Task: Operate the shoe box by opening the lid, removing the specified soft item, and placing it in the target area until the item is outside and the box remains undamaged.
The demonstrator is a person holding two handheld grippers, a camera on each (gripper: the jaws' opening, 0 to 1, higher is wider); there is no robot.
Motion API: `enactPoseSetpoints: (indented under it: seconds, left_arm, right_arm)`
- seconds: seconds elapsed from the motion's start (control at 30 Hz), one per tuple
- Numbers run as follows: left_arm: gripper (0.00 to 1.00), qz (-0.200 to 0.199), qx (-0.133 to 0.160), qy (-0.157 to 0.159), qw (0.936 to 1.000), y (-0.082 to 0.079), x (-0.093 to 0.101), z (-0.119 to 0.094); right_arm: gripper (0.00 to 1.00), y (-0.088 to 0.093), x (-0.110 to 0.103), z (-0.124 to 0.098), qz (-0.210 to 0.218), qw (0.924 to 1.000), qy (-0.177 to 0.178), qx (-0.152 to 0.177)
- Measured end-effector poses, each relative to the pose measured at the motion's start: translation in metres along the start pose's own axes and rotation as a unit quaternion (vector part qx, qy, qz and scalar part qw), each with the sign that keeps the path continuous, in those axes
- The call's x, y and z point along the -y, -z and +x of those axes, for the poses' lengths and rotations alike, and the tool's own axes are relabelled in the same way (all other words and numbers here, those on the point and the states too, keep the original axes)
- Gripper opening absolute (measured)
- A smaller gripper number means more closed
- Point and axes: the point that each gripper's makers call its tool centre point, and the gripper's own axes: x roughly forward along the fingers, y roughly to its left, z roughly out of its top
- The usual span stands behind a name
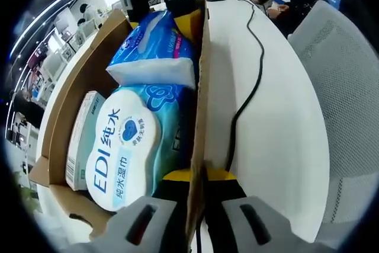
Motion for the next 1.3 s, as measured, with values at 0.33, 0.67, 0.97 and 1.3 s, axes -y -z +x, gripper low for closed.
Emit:
enactPoseSetpoints:
  seconds: [0.33,0.67,0.97,1.3]
  left_arm:
    - [0.04,0.001,0.0,-0.001,1.0,0.001,0.0,-0.001]
    - [0.04,0.003,0.0,-0.001,1.0,0.002,0.0,-0.001]
    - [0.04,0.005,0.0,0.0,1.0,0.002,0.0,-0.001]
    - [0.04,0.005,0.0,0.0,1.0,0.002,-0.001,-0.002]
  right_arm:
    - [0.48,-0.005,-0.001,-0.015,-0.001,0.9999,0.006,0.012]
    - [0.48,-0.004,-0.003,-0.038,0.01,0.9999,0.003,0.012]
    - [0.48,-0.008,-0.007,-0.055,0.009,0.9995,0.012,0.027]
    - [0.49,-0.002,-0.009,-0.074,0.033,0.9987,0.005,0.038]
